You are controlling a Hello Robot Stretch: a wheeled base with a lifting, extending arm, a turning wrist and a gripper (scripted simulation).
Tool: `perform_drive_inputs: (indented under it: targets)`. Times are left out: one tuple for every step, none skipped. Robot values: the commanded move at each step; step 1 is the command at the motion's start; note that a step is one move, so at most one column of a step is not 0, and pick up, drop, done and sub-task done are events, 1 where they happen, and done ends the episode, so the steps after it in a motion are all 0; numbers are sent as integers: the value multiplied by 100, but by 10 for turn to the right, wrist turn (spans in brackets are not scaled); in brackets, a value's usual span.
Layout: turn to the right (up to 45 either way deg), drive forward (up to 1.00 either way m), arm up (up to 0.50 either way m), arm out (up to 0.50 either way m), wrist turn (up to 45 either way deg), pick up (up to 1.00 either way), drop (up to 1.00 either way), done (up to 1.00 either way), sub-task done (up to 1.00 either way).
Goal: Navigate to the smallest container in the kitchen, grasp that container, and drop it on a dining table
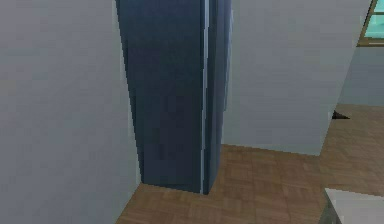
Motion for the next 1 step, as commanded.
perform_drive_inputs:
  targets:
    - [0,0,0,0,0,0,100,0,0]
